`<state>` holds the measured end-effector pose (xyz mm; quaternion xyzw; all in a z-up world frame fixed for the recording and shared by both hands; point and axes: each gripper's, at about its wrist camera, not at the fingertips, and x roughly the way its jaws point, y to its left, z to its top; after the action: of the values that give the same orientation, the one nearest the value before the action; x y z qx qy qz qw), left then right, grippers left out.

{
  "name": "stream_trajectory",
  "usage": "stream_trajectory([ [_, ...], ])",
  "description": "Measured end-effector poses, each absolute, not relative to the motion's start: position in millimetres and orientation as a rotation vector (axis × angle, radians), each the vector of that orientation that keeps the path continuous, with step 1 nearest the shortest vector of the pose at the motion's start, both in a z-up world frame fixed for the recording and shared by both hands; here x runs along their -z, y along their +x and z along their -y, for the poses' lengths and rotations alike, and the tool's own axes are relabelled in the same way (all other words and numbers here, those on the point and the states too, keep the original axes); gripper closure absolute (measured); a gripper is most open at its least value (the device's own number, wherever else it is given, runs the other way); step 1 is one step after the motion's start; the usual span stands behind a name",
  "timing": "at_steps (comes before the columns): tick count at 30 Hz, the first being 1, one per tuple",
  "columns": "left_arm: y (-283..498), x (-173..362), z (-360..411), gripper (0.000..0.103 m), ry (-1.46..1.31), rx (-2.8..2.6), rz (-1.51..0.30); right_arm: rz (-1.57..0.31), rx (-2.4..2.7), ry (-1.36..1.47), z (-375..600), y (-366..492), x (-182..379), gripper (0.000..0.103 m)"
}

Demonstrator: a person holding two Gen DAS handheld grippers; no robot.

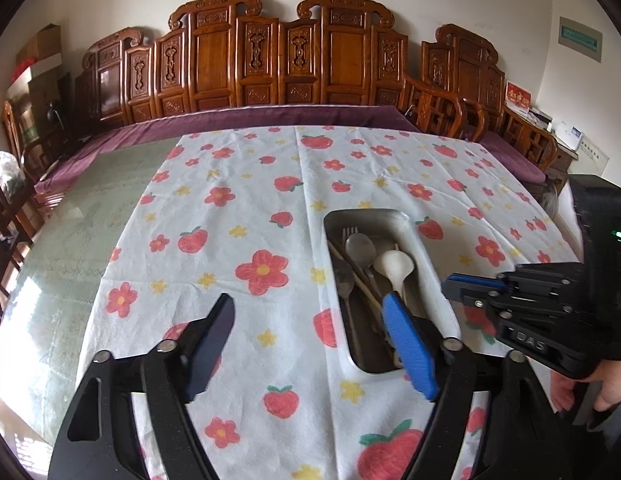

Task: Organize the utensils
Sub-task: 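Lower the wooden chopstick into the metal tray and open the right tool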

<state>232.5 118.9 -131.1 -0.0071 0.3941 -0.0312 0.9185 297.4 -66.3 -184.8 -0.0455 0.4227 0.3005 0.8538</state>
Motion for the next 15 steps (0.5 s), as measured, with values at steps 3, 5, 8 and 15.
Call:
stream_trajectory([
  [3, 225.5, 122.6, -110.0, 0.025, -0.021, 0.068, -0.806, -0.854, -0.619, -0.103, 84.1, 279.7, 170.1, 0.095],
  [5, 219.1, 116.1, -101.8, 0.014, -0.023, 0.069, -0.795, -0.836, -0.609, -0.099, 96.2, 269.6, 161.3, 0.095],
  [8, 210.9, 109.0, -90.0, 0.011, -0.041, 0.082, -0.793, -0.799, -0.584, -0.09, 117.5, 252.3, 145.9, 0.092],
  [15, 189.4, 93.7, -56.9, 0.008, -0.063, 0.096, -0.776, -0.744, -0.504, -0.067, 162.6, 222.0, 119.7, 0.056],
])
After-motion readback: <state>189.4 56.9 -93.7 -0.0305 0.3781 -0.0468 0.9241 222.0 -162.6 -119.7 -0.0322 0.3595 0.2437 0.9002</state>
